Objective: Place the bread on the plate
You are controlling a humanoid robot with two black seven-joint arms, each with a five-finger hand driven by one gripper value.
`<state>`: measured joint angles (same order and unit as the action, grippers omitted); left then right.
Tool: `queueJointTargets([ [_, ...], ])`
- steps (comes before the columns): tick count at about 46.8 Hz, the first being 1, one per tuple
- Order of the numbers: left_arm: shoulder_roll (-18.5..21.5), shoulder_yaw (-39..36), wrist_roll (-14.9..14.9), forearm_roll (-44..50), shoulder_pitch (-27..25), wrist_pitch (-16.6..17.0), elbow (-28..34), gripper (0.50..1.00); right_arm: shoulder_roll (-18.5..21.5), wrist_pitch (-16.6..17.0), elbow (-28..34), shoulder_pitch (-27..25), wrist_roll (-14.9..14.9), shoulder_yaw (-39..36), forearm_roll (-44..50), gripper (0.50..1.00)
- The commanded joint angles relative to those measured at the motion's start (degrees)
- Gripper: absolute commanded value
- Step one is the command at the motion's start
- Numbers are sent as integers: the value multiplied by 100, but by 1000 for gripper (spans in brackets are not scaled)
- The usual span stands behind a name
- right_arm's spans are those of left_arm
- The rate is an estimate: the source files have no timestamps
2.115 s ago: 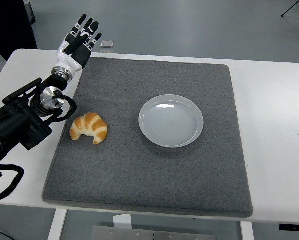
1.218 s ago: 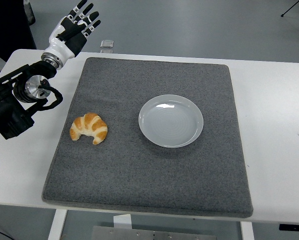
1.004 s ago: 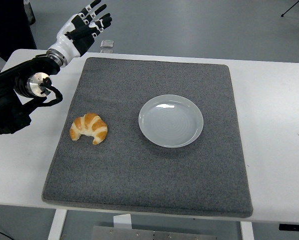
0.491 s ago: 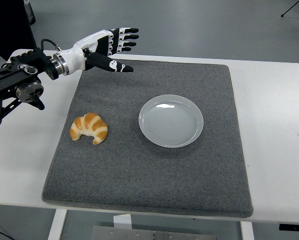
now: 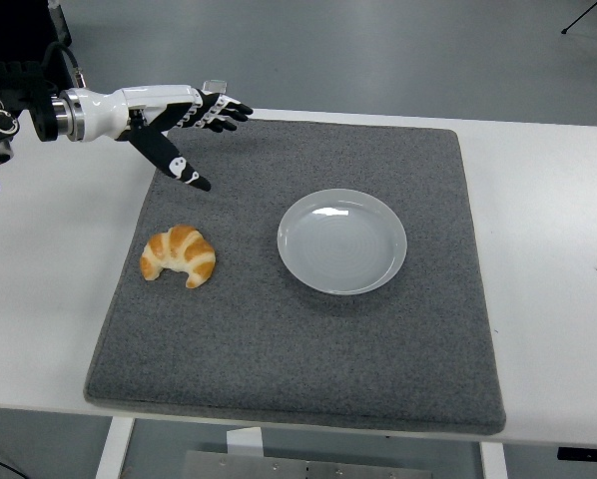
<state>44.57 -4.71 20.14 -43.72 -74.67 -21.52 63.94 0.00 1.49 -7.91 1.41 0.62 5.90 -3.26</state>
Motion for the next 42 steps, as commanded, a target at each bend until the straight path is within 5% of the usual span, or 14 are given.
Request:
queueJointTargets([
  [1,-1,-109,25,-680,-56,8,22,1000,0,0,0,0,0,-1,0,952],
  [23,263,-249,7,-1912,-100,-133,998,1000,0,0,0,0,0,-1,0,954],
  [30,474,-249,16,-1948,-206,-440,1024,1000,0,0,0,0,0,-1,0,952],
  [42,544,-267,16,-2202,-171,-414,866,1000,0,0,0,0,0,-1,0,952],
])
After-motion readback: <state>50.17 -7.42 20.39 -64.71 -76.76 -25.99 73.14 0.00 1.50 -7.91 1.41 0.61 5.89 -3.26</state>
